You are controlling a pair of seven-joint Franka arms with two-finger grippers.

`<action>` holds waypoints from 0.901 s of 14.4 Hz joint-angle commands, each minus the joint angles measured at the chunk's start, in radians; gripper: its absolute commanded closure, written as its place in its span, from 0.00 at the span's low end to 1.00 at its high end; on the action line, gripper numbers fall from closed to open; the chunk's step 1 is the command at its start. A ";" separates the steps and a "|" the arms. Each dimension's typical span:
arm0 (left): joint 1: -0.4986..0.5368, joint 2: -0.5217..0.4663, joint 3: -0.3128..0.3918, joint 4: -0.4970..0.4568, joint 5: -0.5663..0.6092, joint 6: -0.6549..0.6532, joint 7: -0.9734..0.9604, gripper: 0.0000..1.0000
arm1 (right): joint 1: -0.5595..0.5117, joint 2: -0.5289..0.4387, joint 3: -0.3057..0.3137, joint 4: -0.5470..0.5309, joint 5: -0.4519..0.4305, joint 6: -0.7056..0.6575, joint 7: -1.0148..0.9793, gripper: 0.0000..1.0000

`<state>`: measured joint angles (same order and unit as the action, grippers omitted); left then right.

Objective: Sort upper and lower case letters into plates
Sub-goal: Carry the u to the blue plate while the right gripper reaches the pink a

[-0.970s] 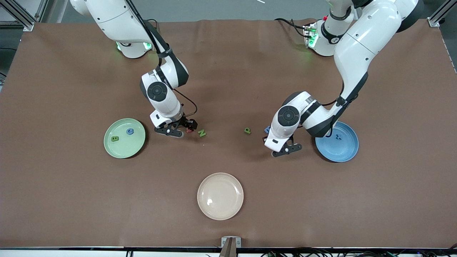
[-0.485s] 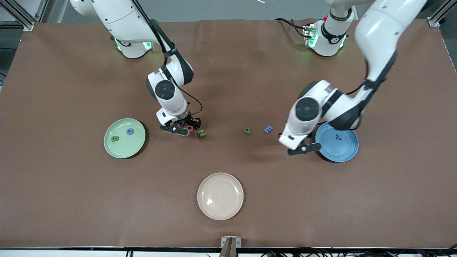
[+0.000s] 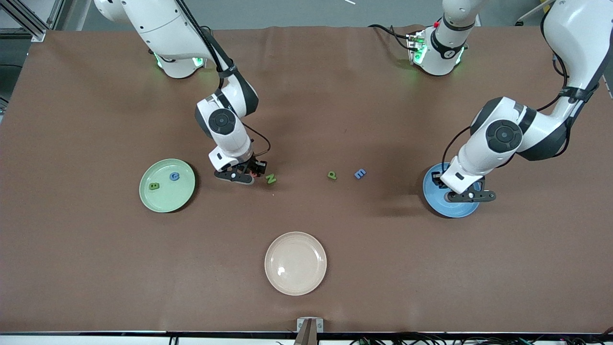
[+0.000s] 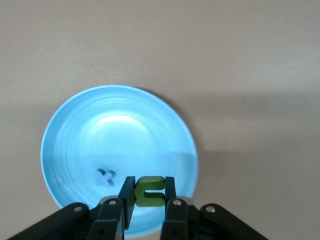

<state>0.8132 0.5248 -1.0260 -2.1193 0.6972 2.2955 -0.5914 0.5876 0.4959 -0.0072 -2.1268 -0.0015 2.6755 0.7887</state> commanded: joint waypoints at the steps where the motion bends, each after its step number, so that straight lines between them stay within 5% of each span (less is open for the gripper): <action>1: 0.006 0.010 -0.010 -0.048 0.060 0.047 -0.007 0.91 | 0.014 0.013 -0.014 0.016 -0.025 -0.003 0.020 0.56; 6: 0.027 0.027 0.046 -0.106 0.130 0.128 -0.004 0.91 | 0.011 0.013 -0.014 0.011 -0.028 -0.003 0.023 0.95; 10: 0.027 0.059 0.099 -0.126 0.177 0.187 -0.004 0.91 | -0.023 -0.008 -0.025 0.016 -0.031 -0.063 -0.034 1.00; 13: 0.027 0.075 0.124 -0.129 0.205 0.202 -0.004 0.91 | -0.087 -0.094 -0.074 0.016 -0.031 -0.199 -0.257 1.00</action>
<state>0.8294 0.5911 -0.9089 -2.2400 0.8668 2.4740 -0.5915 0.5630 0.4785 -0.0633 -2.0939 -0.0083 2.5642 0.6539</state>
